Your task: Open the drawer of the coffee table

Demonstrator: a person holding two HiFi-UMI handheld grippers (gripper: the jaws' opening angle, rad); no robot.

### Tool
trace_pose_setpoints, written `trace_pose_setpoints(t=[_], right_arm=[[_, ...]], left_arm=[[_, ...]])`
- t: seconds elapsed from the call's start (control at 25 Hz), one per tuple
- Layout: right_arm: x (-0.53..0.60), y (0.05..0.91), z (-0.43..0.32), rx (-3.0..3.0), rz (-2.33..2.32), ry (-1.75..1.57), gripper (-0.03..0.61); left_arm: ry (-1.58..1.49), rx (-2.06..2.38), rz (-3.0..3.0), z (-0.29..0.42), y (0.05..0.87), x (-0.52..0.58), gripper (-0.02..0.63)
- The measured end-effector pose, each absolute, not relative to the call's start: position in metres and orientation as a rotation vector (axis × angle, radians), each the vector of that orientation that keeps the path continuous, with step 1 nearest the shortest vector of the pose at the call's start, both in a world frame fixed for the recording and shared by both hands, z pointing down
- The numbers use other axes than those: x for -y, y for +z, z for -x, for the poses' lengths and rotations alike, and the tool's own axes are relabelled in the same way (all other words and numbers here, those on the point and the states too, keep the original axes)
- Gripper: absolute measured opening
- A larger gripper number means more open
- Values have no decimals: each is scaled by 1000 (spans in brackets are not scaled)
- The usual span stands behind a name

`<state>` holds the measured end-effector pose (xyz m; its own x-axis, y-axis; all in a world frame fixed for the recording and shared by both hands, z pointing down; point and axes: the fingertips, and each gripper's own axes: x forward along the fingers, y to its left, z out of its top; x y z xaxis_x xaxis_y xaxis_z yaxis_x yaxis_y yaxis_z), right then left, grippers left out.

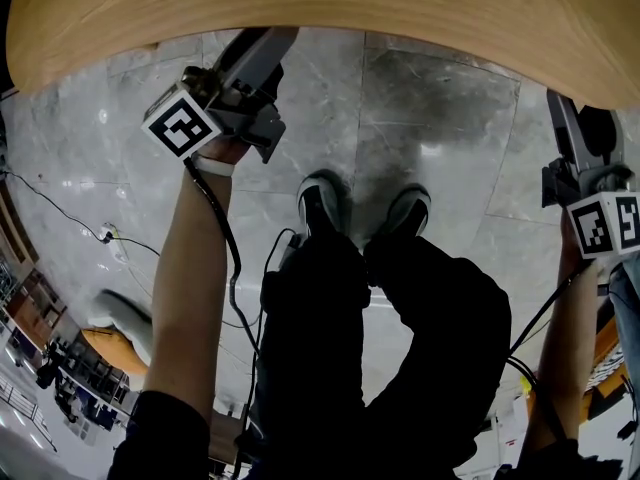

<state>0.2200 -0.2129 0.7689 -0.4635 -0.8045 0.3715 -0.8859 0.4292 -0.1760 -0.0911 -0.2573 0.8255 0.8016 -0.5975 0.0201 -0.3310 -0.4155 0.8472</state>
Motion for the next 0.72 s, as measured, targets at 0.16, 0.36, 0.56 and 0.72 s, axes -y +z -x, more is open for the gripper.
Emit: trace_pose_setpoints(t=[0.16,0.36,0.56,0.72], right_arm=[[197,771,-222,2410,-1479,507,275],[184,773,-219,2389,-1446,547,276],[181,773,-220,2328,-1375,596,256],[176,776,-226,2263,-1361,623,286]], left_arm=[[-312,693,-2029,92,824,244,324],[-105,769,-1970,98,847,221,307],[579,969,-2058,129,871,188,308],[803,1157,-2182,147,822,204,307]])
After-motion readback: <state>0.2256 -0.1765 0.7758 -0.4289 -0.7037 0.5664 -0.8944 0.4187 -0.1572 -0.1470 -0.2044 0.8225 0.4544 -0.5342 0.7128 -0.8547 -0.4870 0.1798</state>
